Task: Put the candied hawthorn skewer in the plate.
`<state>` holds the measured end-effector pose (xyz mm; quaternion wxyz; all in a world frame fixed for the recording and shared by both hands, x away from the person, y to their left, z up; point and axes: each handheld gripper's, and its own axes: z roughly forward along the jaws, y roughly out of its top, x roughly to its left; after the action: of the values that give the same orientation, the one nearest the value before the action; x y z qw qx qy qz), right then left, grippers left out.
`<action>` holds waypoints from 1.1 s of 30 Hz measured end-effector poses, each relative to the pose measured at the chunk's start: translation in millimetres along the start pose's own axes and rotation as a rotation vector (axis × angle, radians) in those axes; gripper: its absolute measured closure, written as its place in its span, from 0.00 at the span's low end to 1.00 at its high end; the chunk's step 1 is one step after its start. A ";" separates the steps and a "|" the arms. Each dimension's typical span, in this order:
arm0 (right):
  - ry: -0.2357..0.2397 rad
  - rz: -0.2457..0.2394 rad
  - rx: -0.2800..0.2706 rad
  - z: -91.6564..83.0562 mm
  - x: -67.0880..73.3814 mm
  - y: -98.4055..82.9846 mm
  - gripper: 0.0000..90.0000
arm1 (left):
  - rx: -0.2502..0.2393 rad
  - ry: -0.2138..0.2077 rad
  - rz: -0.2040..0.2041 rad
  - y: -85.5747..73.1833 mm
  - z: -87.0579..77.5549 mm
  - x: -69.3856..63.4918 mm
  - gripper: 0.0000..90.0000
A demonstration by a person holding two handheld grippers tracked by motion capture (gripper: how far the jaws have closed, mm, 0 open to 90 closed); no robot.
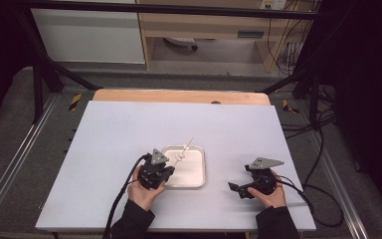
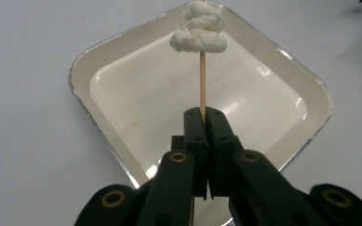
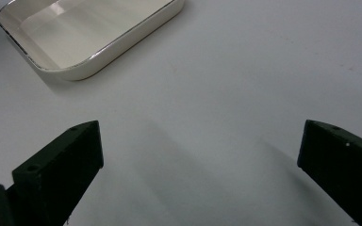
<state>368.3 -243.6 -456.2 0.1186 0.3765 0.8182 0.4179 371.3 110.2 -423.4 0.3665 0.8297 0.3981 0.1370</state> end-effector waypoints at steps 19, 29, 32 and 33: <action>-0.002 -0.004 0.008 1.4 0.2 -0.6 0.02 | 0.101 0.034 -0.015 -6.4 16.2 -1.5 0.98; -0.004 -0.005 0.010 1.0 0.4 -0.7 0.01 | 0.118 0.023 0.010 -1.0 13.7 -1.7 0.92; -0.003 -0.001 0.008 0.8 0.7 -0.7 0.01 | 0.113 0.011 0.029 2.9 8.9 0.7 0.83; -0.002 0.003 0.009 0.5 0.9 -0.5 0.01 | 0.109 0.007 0.035 4.0 7.5 1.4 0.81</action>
<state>367.7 -242.8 -456.8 0.1173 0.3787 0.8194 0.4140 378.4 105.9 -425.9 0.3168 0.8549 0.3916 0.1243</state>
